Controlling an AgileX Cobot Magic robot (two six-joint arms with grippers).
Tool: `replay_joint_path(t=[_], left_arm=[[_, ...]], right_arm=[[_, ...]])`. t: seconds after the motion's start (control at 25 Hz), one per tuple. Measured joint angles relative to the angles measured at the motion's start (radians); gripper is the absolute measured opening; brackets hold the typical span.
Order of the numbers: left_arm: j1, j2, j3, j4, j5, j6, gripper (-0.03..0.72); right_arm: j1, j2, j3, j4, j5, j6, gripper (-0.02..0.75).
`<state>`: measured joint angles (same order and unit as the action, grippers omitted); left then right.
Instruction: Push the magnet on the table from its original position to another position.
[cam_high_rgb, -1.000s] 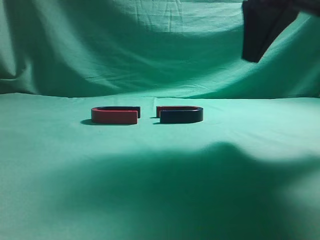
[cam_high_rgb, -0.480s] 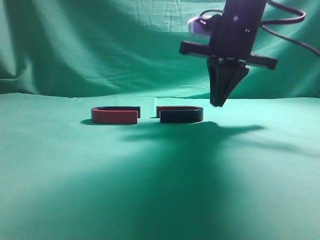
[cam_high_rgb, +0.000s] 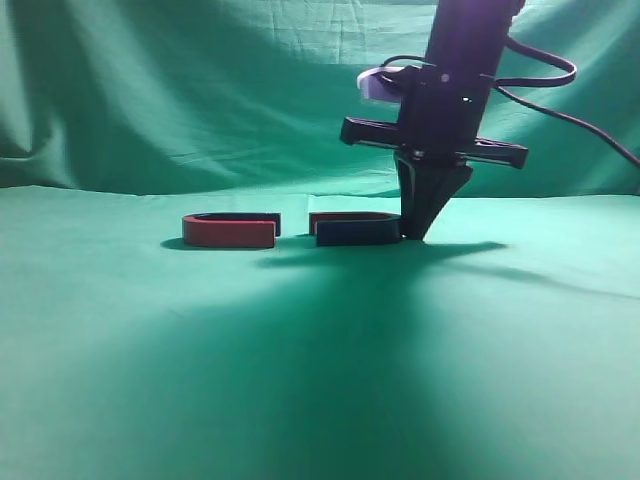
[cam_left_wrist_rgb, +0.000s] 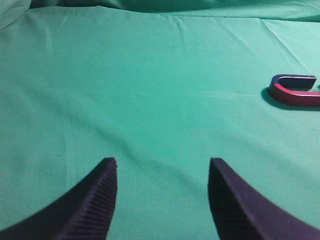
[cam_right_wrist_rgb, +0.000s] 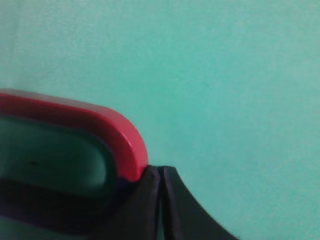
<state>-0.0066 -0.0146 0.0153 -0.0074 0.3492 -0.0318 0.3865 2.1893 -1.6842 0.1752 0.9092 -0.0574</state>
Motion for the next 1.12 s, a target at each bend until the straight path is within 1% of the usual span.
replay_joint_path(t=[0.32, 0.52, 0.68, 0.92, 1.12], left_arm=[[0.000, 0.000, 0.000, 0.000, 0.000, 0.000, 0.372], [0.000, 0.000, 0.000, 0.000, 0.000, 0.000, 0.372], [0.000, 0.000, 0.000, 0.000, 0.000, 0.000, 0.372], [0.000, 0.000, 0.000, 0.000, 0.000, 0.000, 0.372], [0.000, 0.000, 0.000, 0.000, 0.000, 0.000, 0.372]], right_arm=[[0.044, 0.000, -0.006, 0.015, -0.014, 0.000, 0.000], [0.053, 0.000, -0.006, 0.015, -0.012, 0.000, 0.000], [0.053, -0.013, -0.013, 0.001, 0.042, 0.003, 0.000], [0.053, -0.178, -0.062, -0.057, 0.163, 0.041, 0.000], [0.053, -0.383, -0.064, -0.064, 0.258, 0.064, 0.000]])
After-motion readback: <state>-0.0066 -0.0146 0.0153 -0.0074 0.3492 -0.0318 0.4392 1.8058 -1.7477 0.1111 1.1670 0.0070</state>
